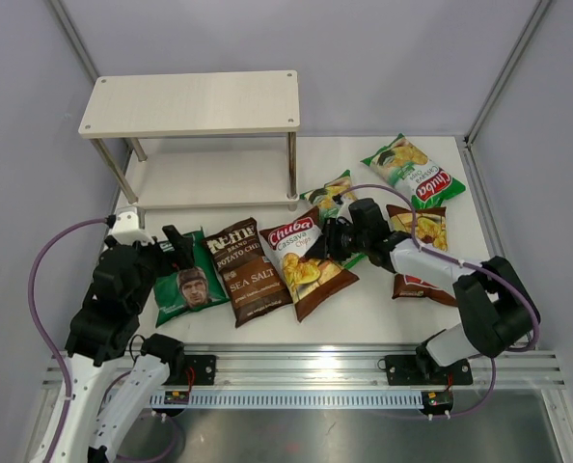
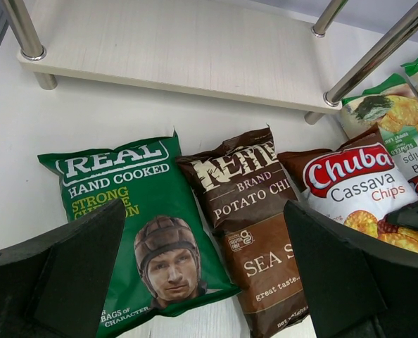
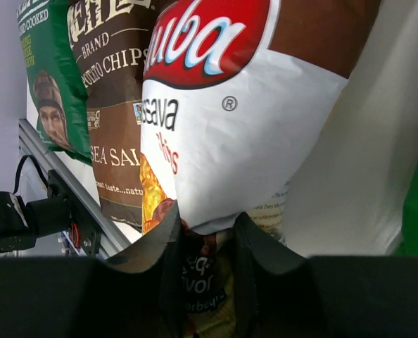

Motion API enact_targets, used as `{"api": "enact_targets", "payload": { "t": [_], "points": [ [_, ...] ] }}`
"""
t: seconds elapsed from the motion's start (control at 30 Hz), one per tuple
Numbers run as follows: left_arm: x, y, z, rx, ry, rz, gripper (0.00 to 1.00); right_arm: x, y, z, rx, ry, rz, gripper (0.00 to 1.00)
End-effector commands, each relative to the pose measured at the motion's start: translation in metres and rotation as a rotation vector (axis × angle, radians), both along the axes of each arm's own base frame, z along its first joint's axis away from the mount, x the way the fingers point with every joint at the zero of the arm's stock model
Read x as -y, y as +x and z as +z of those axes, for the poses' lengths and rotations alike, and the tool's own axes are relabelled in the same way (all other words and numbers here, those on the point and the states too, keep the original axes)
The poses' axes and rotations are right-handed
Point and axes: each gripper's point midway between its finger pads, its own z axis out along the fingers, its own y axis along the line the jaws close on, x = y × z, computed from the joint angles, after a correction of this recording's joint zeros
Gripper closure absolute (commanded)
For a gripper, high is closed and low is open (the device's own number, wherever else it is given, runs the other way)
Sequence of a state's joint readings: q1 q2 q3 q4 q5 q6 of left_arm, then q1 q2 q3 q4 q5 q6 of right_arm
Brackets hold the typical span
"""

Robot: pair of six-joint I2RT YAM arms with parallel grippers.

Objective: Place and organize the chips bags onto the shelf

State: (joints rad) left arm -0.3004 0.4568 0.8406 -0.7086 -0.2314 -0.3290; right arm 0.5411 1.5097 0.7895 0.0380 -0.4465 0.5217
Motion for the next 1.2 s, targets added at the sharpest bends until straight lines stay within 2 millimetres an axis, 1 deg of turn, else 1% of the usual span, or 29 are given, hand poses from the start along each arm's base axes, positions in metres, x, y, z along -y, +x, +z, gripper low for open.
{"api": "enact_targets", "payload": {
  "t": [0.0, 0.1, 0.13, 0.17, 0.2, 0.27, 0.33, 0.43, 0.47, 0.5, 0.53, 0.57, 0.6, 0.63, 0.67, 0.7, 0.73, 0.77, 0.8, 0.83, 0.87, 0.9, 0.93, 0.97, 1.0, 1.03, 1.07, 1.1, 1.17],
  "points": [
    [0.004, 0.007, 0.005, 0.019, 0.005, -0.020, 0.01, 0.003, 0.000, 0.022, 0.039, 0.029, -0.053, 0.74],
    [0.004, 0.007, 0.005, 0.018, 0.005, -0.021, 0.01, 0.007, 0.001, 0.036, 0.060, 0.043, -0.085, 0.82],
    [0.004, 0.007, 0.005, 0.019, 0.004, -0.021, 0.01, 0.007, 0.001, 0.040, 0.069, 0.048, -0.089, 0.83],
    [0.005, 0.007, 0.005, 0.018, 0.004, -0.023, 0.01, 0.007, 0.000, 0.044, 0.071, 0.055, -0.092, 0.83],
    [0.005, 0.008, 0.005, 0.016, 0.005, -0.023, 0.01, 0.008, 0.000, 0.054, 0.087, 0.068, -0.099, 0.83],
    [0.005, 0.008, 0.004, 0.012, 0.006, -0.024, 0.01, 0.008, 0.000, 0.067, 0.109, 0.091, -0.109, 0.83],
    [0.007, 0.010, 0.007, 0.007, 0.000, -0.027, 0.01, 0.013, -0.004, 0.082, 0.117, 0.109, -0.134, 0.83],
    [0.018, 0.009, 0.013, -0.007, -0.042, -0.068, 0.01, 0.020, -0.003, 0.109, 0.162, 0.160, -0.199, 0.83],
    [0.028, 0.008, 0.015, -0.016, -0.089, -0.105, 0.01, 0.021, -0.003, 0.118, 0.177, 0.184, -0.214, 0.83],
    [0.035, 0.007, 0.017, -0.016, -0.128, -0.131, 0.01, 0.023, -0.002, 0.136, 0.214, 0.238, -0.248, 0.83],
    [0.045, 0.007, 0.014, -0.028, -0.165, -0.171, 0.01, 0.025, -0.001, 0.144, 0.226, 0.264, -0.267, 0.83],
    [0.075, 0.003, 0.024, -0.007, -0.264, -0.312, 0.01, 0.026, -0.001, 0.152, 0.238, 0.289, -0.285, 0.82],
    [0.091, 0.000, 0.026, -0.001, -0.321, -0.392, 0.01, 0.030, 0.001, 0.167, 0.264, 0.341, -0.325, 0.83],
    [0.107, -0.003, 0.031, 0.013, -0.384, -0.473, 0.01, 0.033, 0.002, 0.174, 0.275, 0.363, -0.347, 0.83],
    [0.136, -0.010, 0.036, 0.038, -0.519, -0.632, 0.01, 0.035, 0.003, 0.179, 0.284, 0.384, -0.369, 0.82],
    [0.150, -0.016, 0.043, 0.060, -0.586, -0.718, 0.01, 0.040, 0.003, 0.193, 0.318, 0.449, -0.405, 0.82],
    [0.161, -0.020, 0.044, 0.078, -0.646, -0.786, 0.01, 0.042, 0.004, 0.199, 0.332, 0.486, -0.426, 0.82],
    [0.169, -0.027, 0.070, 0.172, -0.734, -0.866, 0.01, 0.045, 0.004, 0.204, 0.339, 0.521, -0.447, 0.82],
    [0.181, -0.030, 0.054, 0.137, -0.770, -0.898, 0.01, 0.053, 0.004, 0.214, 0.354, 0.589, -0.499, 0.82],
    [0.187, -0.033, 0.057, 0.156, -0.790, -0.919, 0.01, 0.057, 0.004, 0.218, 0.360, 0.620, -0.522, 0.82],
    [0.194, -0.038, 0.067, 0.214, -0.810, -0.947, 0.01, 0.060, 0.004, 0.222, 0.364, 0.648, -0.545, 0.82],
    [0.201, -0.038, 0.060, 0.207, -0.813, -0.948, 0.01, 0.064, 0.001, 0.229, 0.380, 0.704, -0.555, 0.82],
    [0.205, -0.039, 0.060, 0.221, -0.818, -0.953, 0.01, 0.065, -0.001, 0.235, 0.394, 0.741, -0.552, 0.82],
    [0.205, -0.036, 0.068, 0.288, -0.821, -0.939, 0.01, 0.069, 0.000, 0.238, 0.405, 0.775, -0.577, 0.83],
    [0.213, -0.044, 0.069, 0.296, -0.830, -0.965, 0.01, 0.072, 0.000, 0.245, 0.408, 0.831, -0.589, 0.83],
    [0.217, -0.042, 0.062, 0.291, -0.828, -0.955, 0.01, 0.073, -0.001, 0.246, 0.406, 0.854, -0.589, 0.83],
    [0.221, -0.039, 0.063, 0.307, -0.829, -0.926, 0.01, 0.074, -0.004, 0.256, 0.424, 0.902, -0.582, 0.83],
    [0.224, -0.037, 0.062, 0.307, -0.825, -0.912, 0.01, 0.075, -0.004, 0.253, 0.406, 0.926, -0.590, 0.83],
    [0.228, -0.028, 0.060, 0.319, -0.808, -0.866, 0.01, 0.078, -0.005, 0.257, 0.405, 0.960, -0.594, 0.84]
  ]
}}
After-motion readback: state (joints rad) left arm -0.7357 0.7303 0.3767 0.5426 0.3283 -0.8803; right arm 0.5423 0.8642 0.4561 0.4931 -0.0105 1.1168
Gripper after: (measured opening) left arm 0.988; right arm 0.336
